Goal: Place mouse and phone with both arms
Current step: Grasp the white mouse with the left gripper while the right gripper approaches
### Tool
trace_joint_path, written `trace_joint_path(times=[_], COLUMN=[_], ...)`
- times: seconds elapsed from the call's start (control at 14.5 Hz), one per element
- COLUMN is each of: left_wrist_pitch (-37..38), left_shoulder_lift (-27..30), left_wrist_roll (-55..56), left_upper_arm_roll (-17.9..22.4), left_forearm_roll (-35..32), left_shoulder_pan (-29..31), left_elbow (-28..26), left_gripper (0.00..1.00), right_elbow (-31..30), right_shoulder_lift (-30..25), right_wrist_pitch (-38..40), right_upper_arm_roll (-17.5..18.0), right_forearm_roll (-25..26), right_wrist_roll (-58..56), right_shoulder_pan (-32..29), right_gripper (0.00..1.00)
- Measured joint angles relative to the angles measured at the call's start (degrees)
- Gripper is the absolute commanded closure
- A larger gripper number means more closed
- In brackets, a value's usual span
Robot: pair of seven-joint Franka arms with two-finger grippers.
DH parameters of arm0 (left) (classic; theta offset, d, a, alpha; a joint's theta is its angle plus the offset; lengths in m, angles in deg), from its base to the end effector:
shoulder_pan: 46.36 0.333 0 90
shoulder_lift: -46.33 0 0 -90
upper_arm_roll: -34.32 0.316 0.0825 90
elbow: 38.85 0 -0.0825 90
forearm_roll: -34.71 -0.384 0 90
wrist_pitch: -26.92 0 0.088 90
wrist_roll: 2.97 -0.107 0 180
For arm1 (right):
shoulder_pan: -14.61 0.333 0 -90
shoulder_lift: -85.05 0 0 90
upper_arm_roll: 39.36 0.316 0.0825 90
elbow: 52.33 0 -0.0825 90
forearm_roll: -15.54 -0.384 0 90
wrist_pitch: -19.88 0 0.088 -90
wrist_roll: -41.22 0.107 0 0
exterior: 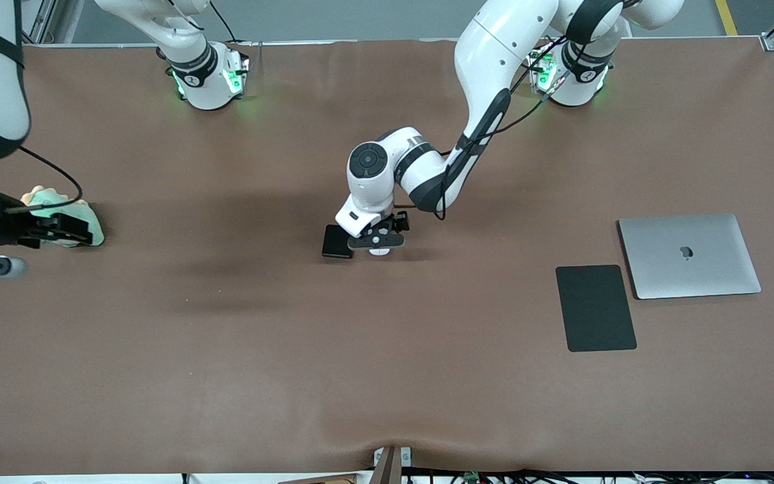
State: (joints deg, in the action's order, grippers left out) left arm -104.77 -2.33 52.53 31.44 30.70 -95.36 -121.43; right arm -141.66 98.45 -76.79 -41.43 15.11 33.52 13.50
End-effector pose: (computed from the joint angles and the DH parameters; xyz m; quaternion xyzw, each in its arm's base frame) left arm 0.4532 -0.5644 0.1829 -0.9998 -0.0170 -0.0087 0.0007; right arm 0.6216 -0.0318 0.5015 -0.9978 -0.0390 0.0526 0.0045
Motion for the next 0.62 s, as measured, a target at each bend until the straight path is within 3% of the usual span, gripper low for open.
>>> trace_joint_path(times=[0.07,0.14,0.21,0.62], left_wrist_pitch=[0.0,0.0,0.0,0.0], left_shoulder_lift=[-0.23,-0.45,-0.65,-0.83], left_wrist_roll=[0.0,0.03,0.13,0.28], left_upper_arm_roll=[0.02,0.04,0.06,0.08], left_forearm_roll=[0.0,0.0,0.0,0.0], left_shoulder_pan=[0.0,0.01,0.02,0.05], left_elbow=[0.0,0.0,0.0,0.35], left_gripper=[0.11,0.68,1.0,1.0], right_elbow=[0.22,0.38,0.53,0.88], right_shoulder_lift=[0.68,1.22,1.67,3.98], right_wrist_pitch=[-0.23,-0.7,-1.17,-1.46], right_upper_arm_roll=[0.0,0.02,0.03,0.08], right_forearm_roll=[0.0,0.0,0.0,-1.98], right_wrist_roll=[0.01,0.01,0.05,0.37], right_shoulder_pan=[0.64,1.34,2.17,4.79], right_gripper=[0.0,0.0,0.0,0.0])
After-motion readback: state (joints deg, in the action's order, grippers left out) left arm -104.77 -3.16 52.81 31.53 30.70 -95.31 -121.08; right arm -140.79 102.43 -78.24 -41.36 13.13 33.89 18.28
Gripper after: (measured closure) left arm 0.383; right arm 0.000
